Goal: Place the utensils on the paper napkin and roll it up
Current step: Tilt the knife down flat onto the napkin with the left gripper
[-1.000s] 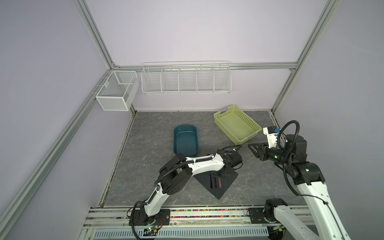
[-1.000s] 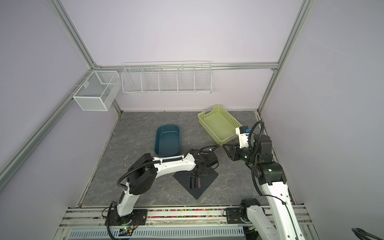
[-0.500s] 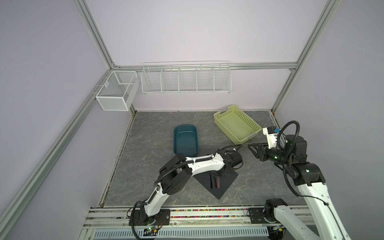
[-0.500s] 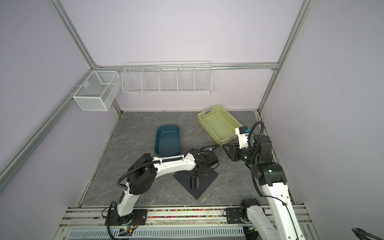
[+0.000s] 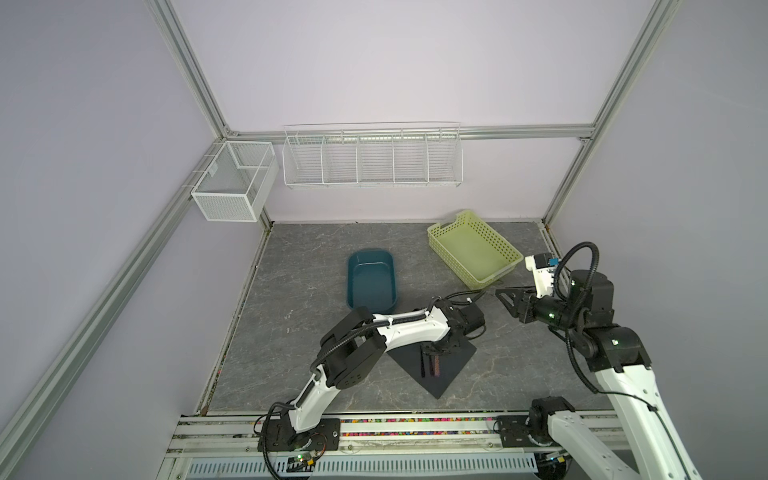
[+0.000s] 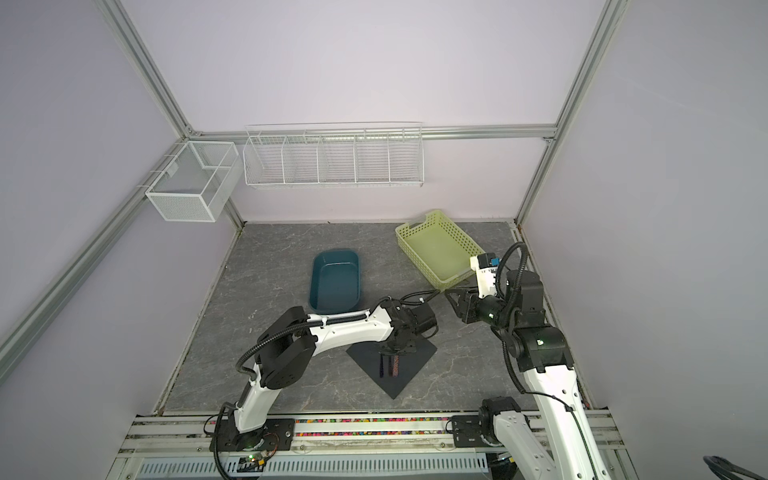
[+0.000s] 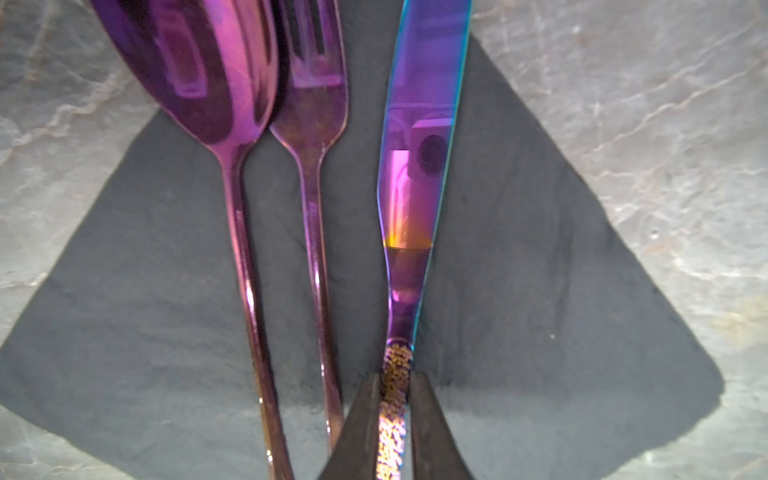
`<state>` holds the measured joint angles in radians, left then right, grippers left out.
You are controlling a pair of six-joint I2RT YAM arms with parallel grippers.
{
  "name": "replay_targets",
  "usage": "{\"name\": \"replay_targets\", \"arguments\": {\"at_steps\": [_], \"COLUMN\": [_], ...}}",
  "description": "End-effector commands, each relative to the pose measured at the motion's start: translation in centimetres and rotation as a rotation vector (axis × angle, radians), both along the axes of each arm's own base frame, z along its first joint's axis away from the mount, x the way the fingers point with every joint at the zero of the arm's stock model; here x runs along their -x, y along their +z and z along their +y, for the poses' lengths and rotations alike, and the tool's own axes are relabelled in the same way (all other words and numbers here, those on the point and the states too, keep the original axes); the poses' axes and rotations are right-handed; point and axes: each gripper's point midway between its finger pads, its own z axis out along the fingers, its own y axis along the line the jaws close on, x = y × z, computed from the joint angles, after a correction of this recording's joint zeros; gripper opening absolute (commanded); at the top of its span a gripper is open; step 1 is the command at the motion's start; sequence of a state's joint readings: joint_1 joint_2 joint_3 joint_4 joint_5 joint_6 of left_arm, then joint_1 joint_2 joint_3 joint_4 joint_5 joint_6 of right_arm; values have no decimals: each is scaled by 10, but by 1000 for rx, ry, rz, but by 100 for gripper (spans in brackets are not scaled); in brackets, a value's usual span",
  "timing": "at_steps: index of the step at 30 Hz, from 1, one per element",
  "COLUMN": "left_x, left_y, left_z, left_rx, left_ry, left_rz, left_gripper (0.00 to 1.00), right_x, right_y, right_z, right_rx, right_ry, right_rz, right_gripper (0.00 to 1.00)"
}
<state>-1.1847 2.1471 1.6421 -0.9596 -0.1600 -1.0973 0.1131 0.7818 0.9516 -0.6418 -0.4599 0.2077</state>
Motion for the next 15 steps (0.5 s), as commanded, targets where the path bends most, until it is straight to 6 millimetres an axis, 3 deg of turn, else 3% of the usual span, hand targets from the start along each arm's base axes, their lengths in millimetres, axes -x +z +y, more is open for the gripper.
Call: {"name": "replay_targets", "arguments": {"at_steps": [1,15], "left_x": [-1,-1], "left_y": [-4,-1], "left_z": [5,13], "left_rx": [-30,-43], "left_ry": [34,74], "left_rz": [1,-13], "left_gripper": [14,7], "right_x": [4,6], "right_y": [6,6], "right_z": [0,1], "right_rx": [22,30], "right_ry": [15,18], "right_rz": [-33,-39], "right_gripper": [41,41]}}
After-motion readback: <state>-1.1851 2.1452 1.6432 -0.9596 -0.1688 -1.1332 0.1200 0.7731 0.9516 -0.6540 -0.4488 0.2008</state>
